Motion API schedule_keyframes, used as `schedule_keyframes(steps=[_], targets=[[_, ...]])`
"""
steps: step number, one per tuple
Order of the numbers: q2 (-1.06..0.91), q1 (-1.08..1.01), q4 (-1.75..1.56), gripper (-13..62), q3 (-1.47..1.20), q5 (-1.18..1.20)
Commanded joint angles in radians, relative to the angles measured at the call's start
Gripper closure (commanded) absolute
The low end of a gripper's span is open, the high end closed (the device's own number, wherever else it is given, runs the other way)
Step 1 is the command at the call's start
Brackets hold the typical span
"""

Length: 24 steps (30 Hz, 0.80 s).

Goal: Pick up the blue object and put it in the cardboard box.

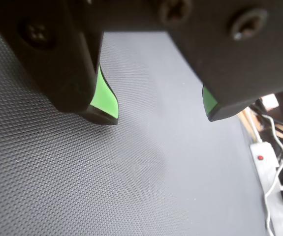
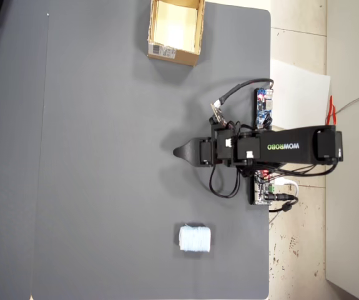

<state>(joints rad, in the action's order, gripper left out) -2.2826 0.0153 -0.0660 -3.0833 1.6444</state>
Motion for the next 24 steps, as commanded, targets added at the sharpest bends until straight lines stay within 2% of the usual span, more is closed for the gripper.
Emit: schedule_keyframes(steps=[1,24], targets=[[-0.086,0.008,0.060,15.4,-0.035,0.028],[-0.086,-0.002,0.060,15.4,-0.035,-0.011]])
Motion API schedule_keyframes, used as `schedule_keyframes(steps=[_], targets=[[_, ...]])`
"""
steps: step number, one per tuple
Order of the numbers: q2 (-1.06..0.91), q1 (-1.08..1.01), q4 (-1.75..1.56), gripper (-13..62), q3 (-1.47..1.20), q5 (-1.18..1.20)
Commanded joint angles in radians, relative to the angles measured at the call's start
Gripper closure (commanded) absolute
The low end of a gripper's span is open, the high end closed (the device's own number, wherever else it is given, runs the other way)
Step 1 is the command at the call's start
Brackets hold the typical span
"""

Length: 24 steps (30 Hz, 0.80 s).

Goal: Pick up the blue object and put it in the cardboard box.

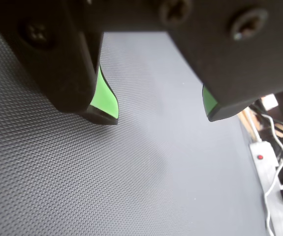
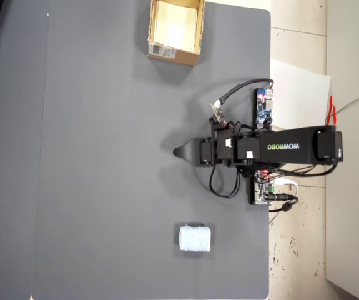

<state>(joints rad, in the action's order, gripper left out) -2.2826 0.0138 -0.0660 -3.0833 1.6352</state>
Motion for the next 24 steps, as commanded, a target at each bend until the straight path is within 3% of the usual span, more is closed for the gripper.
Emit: schedule_keyframes(steps=[1,24], targets=[[-0.084,0.000,0.060,15.4,-0.035,-0.002],[-0.084,0.012,0.043,15.5,-0.035,0.000]])
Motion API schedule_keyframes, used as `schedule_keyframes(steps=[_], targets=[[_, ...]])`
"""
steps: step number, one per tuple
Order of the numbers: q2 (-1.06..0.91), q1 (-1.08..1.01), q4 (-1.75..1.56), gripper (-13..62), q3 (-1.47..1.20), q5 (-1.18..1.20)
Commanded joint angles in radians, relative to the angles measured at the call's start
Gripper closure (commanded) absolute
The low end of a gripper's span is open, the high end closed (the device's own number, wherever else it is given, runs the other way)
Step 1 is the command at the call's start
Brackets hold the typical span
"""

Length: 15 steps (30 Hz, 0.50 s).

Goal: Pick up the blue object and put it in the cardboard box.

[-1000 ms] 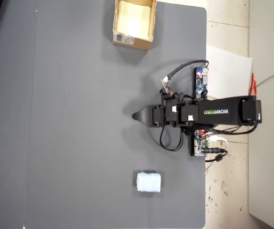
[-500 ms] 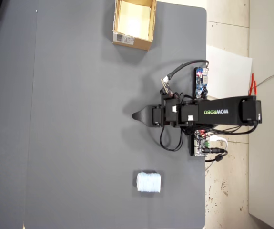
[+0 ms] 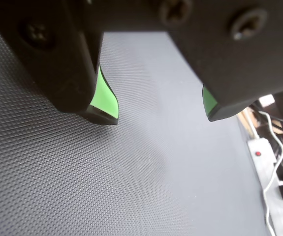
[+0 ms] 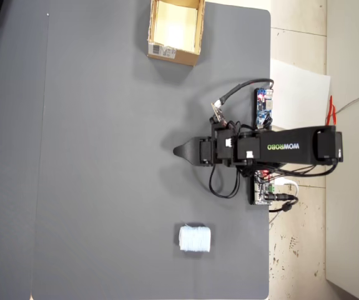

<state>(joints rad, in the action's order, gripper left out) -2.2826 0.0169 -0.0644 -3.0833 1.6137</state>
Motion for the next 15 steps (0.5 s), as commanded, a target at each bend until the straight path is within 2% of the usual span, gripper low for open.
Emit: schedule_keyframes(steps=[1,12,15], targets=[[-0.084,0.014,0.040,15.5,-0.035,0.025],[-0.084,0.132,0.034,15.7,0.012,0.077],[-0.084,0.166,0.121,15.7,0.077,0.078]])
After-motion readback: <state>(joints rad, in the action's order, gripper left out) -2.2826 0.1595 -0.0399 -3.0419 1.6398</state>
